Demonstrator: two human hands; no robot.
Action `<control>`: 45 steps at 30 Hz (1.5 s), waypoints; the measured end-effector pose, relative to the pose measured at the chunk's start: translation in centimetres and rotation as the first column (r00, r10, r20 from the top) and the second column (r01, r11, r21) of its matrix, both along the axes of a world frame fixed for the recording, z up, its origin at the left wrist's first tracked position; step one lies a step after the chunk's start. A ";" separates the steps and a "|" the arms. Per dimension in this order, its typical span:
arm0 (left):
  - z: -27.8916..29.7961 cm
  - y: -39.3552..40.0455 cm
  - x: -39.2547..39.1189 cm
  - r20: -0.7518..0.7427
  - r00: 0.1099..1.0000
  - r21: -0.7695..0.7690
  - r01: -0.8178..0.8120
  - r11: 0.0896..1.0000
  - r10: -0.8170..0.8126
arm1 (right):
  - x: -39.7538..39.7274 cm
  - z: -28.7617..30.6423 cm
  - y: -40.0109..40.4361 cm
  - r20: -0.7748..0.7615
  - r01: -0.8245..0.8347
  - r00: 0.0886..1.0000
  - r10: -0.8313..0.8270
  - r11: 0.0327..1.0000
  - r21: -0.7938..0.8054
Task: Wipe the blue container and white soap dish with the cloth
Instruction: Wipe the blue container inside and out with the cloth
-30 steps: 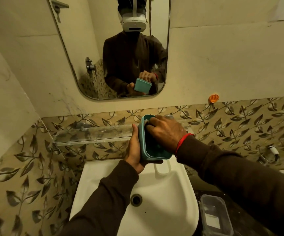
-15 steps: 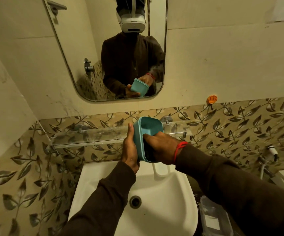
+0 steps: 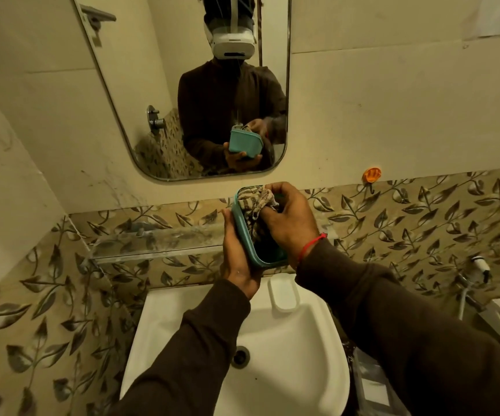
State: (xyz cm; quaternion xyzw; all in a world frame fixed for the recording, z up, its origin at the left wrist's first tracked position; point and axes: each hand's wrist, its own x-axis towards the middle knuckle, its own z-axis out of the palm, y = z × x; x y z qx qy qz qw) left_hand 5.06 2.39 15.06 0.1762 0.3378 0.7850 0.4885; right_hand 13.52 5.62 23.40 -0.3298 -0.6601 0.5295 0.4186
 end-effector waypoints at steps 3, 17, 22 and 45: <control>-0.6 0.0 -0.2 0.031 0.999 0.042 0.019 0.999 -0.021 | 0.4 -0.7 -0.3 0.126 -0.118 0.988 0.094 0.972 0.203; -1.2 -1.1 -1.2 0.059 0.985 0.069 0.157 0.985 -0.162 | 3.0 0.0 0.1 0.461 -0.457 0.841 0.281 0.826 0.330; -0.4 -0.6 0.9 0.003 0.995 -0.009 0.097 0.995 -0.097 | 1.4 0.9 0.6 0.260 -0.067 0.964 -0.057 0.893 0.445; 0.0 -0.7 0.4 0.029 0.988 -0.101 0.155 0.983 -0.153 | 0.8 0.6 1.8 0.437 -0.355 0.815 -0.382 0.268 0.896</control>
